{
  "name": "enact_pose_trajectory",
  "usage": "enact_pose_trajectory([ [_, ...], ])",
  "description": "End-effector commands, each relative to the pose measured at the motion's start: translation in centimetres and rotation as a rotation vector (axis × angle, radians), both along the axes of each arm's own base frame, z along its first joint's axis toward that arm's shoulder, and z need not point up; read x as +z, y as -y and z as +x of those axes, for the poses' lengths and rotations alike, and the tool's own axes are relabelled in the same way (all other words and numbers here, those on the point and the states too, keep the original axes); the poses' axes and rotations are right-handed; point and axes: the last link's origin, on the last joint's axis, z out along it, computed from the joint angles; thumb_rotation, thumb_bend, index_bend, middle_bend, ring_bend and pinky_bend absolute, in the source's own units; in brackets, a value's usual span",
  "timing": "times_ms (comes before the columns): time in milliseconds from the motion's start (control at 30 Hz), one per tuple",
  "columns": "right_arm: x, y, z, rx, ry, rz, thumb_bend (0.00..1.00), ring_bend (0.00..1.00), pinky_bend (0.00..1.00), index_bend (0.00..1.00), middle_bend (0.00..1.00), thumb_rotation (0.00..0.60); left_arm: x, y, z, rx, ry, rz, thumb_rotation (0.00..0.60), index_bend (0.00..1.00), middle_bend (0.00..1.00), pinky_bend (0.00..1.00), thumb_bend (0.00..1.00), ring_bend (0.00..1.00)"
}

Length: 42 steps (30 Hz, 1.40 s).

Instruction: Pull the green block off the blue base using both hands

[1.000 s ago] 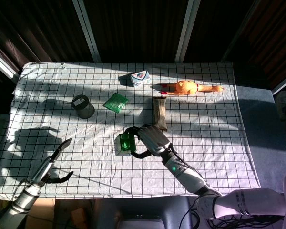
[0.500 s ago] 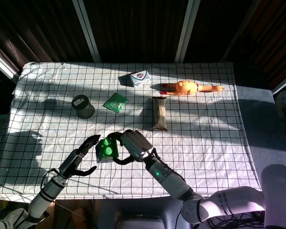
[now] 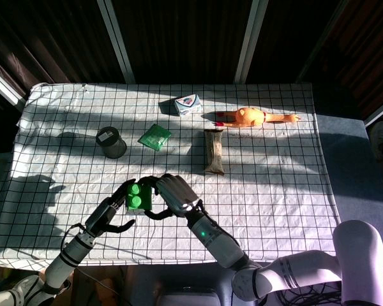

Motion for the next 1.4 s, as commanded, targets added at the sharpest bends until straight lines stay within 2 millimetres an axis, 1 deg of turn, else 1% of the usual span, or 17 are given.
enact_pose_trajectory([
  [33,0.0,0.0,0.0,-0.004,0.003,0.005,0.29,0.45,0.33,0.85,0.62,0.600,-0.1,-0.2,0.0,0.004,0.001,-0.003,0.600,0.16,0.18,0.02,0.31,0.00],
  [200,0.0,0.1,0.0,-0.010,0.003,0.004,0.29,0.45,0.33,0.85,0.62,0.600,0.0,-0.3,-0.1,0.012,0.015,-0.023,0.600,0.27,0.27,0.02,0.31,0.00],
  [300,0.0,0.2,-0.1,-0.015,0.002,0.005,0.29,0.45,0.33,0.85,0.62,0.600,-0.1,-0.4,0.0,0.022,0.030,-0.030,0.600,0.36,0.34,0.03,0.34,0.03],
  [400,0.0,0.3,-0.2,-0.018,0.006,0.005,0.29,0.45,0.33,0.85,0.62,0.600,-0.1,-0.4,0.0,0.031,0.040,-0.038,0.600,0.46,0.44,0.07,0.42,0.10],
  [467,0.0,0.3,-0.2,-0.017,0.008,0.004,0.29,0.45,0.33,0.85,0.62,0.600,0.0,-0.5,0.0,0.040,0.041,-0.046,0.600,0.52,0.51,0.12,0.49,0.17],
  [533,0.1,0.2,-0.2,-0.017,0.010,0.005,0.29,0.45,0.33,0.85,0.62,0.600,0.0,-0.5,0.1,0.054,0.045,-0.064,0.600,0.57,0.56,0.16,0.54,0.23],
  [633,0.3,0.2,-0.2,-0.019,0.017,0.004,0.29,0.45,0.33,0.85,0.62,0.600,0.2,-0.6,0.2,0.074,0.057,-0.079,0.600,0.63,0.63,0.26,0.64,0.32],
  [767,0.6,0.3,-0.2,-0.021,0.022,0.001,0.29,0.45,0.33,0.85,0.62,0.600,0.4,-0.6,0.3,0.094,0.067,-0.077,0.600,0.68,0.69,0.40,0.73,0.40],
  [900,0.9,0.5,-0.4,-0.029,0.031,0.000,0.29,0.45,0.33,0.85,0.62,0.600,0.5,-0.7,0.4,0.113,0.080,-0.066,0.600,0.74,0.76,0.51,0.78,0.49],
  [1000,1.1,0.6,-0.5,-0.034,0.035,-0.002,0.29,0.45,0.33,0.85,0.62,0.600,0.7,-0.8,0.3,0.116,0.081,-0.050,0.600,0.76,0.78,0.53,0.80,0.52],
  [1167,1.7,0.9,-0.7,-0.042,0.048,-0.011,0.29,0.45,0.33,0.85,0.62,0.600,1.3,-0.9,0.0,0.129,0.087,-0.039,0.600,0.76,0.79,0.55,0.80,0.53],
  [1400,3.3,1.5,-1.5,-0.055,0.070,-0.037,0.29,0.45,0.33,0.85,0.62,0.600,2.6,-1.2,-1.1,0.144,0.087,-0.006,0.600,0.77,0.80,0.55,0.80,0.53],
])
